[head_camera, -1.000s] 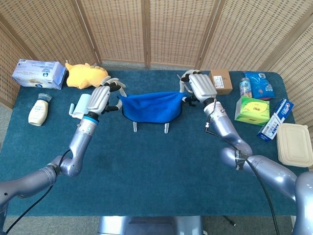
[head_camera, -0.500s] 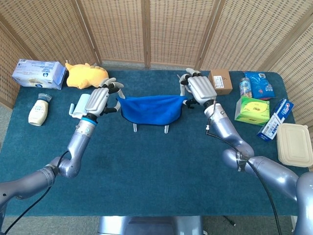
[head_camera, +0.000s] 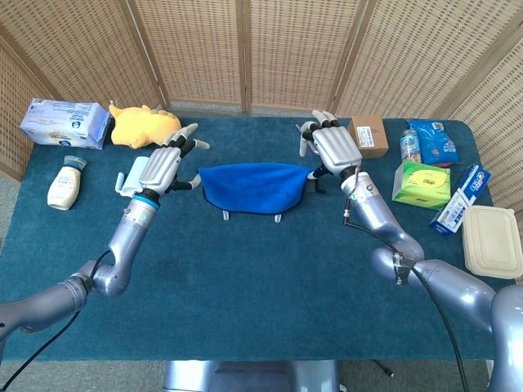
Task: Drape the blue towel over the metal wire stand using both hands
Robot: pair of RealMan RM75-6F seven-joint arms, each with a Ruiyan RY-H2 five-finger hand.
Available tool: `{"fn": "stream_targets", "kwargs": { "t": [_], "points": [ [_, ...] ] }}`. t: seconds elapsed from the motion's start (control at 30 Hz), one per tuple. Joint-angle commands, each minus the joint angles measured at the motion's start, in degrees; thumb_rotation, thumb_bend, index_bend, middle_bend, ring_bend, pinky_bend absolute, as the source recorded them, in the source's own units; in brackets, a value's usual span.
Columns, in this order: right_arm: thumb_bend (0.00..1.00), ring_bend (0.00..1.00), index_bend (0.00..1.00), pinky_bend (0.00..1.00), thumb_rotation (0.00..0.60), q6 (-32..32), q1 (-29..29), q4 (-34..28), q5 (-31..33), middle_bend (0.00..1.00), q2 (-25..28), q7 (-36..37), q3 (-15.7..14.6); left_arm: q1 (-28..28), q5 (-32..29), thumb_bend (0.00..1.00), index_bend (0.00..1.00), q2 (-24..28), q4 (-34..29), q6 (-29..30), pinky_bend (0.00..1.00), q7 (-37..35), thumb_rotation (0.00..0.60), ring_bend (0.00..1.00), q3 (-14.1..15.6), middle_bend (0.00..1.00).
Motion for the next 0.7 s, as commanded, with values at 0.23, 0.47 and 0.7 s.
{"fn": "stream_targets", "kwargs": {
  "t": [0.23, 0.47, 0.7],
  "points": [
    [0.0, 0.0, 0.35, 0.03, 0.6, 0.2, 0.4, 0.6, 0.4, 0.19, -0.4, -1.9, -0.3, 0.2, -0.1, 0.44, 0.19, 0.2, -0.1, 0.2, 0.0, 0.6, 0.6, 0.0, 0.1, 0.0],
    [0.0, 0.0, 0.31, 0.0, 0.6, 0.2, 0.7, 0.8, 0.4, 0.17, -0.4, -3.4, -0.6, 0.5, -0.5, 0.43, 0.11, 1.0, -0.4, -0.3, 0.0, 1.7, 0.6, 0.0, 0.5, 0.0],
    [0.0, 0.0, 0.26, 0.0, 0.6, -0.6, 1.2, 0.9, 0.6, 0.14, -0.1, -5.2, -1.1, 0.8, -1.0, 0.41, 0.06, 2.4, -1.4, -0.8, 0.0, 3.2, 0.6, 0.0, 0.7, 0.0]
  ]
}}
